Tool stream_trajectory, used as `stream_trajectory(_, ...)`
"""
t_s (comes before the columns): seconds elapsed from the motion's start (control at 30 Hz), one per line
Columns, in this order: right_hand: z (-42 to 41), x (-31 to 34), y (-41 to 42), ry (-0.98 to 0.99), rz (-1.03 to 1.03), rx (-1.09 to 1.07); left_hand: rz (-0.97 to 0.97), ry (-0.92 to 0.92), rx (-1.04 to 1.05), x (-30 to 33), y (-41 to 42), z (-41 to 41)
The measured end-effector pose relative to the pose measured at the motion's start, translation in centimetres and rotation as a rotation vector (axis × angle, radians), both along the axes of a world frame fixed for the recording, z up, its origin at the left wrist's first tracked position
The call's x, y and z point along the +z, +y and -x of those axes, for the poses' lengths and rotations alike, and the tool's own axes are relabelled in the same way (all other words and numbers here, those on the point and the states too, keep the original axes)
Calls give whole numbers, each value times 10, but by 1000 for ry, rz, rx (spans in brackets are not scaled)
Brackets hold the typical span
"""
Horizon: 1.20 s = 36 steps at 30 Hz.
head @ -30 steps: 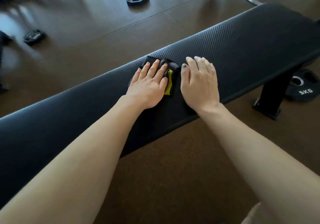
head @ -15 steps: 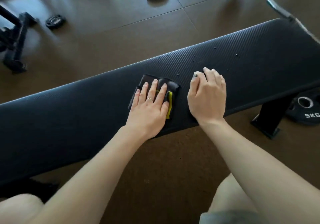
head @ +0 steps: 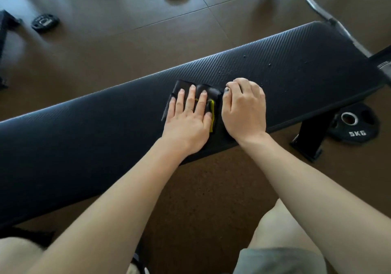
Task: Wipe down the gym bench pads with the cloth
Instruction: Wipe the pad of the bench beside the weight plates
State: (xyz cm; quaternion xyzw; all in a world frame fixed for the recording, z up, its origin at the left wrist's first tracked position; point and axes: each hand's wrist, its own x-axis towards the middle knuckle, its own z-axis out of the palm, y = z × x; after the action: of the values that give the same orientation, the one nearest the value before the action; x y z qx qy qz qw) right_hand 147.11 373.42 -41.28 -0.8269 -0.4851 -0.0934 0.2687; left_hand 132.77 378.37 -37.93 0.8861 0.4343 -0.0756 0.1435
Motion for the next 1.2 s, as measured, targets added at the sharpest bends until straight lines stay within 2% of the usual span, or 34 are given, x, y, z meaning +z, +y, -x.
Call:
stream_trajectory(0.13, 2, -3, -3, 20, -43, -29, -18, -26, -78, -1, -52, 19)
stream_trajectory(0.47, 4, -1, 0, 42, -123, -59, 0, 37, -207, -3, 23, -31)
stream_trajectory(0.6, 1, -3, -2, 78, -138, -41, -69, -6, -286, -5, -3, 8)
stream_trajectory(0.73, 7, -6, -8, 74, 53, -20, -193, 9, -448, -6, -30, 82)
stream_trajectory(0.83, 18, -7, -20, 79, 181, -36, -243, 36, -540, -12, -21, 101)
stream_trajectory(1.03, 21, 1, -25, 158, 186, -67, -224, -7, -578, -12, -14, 64)
stream_trajectory(1.2, 2, 10, -42, 185, 95, -245, -191, -33, -565, -10, -17, 26)
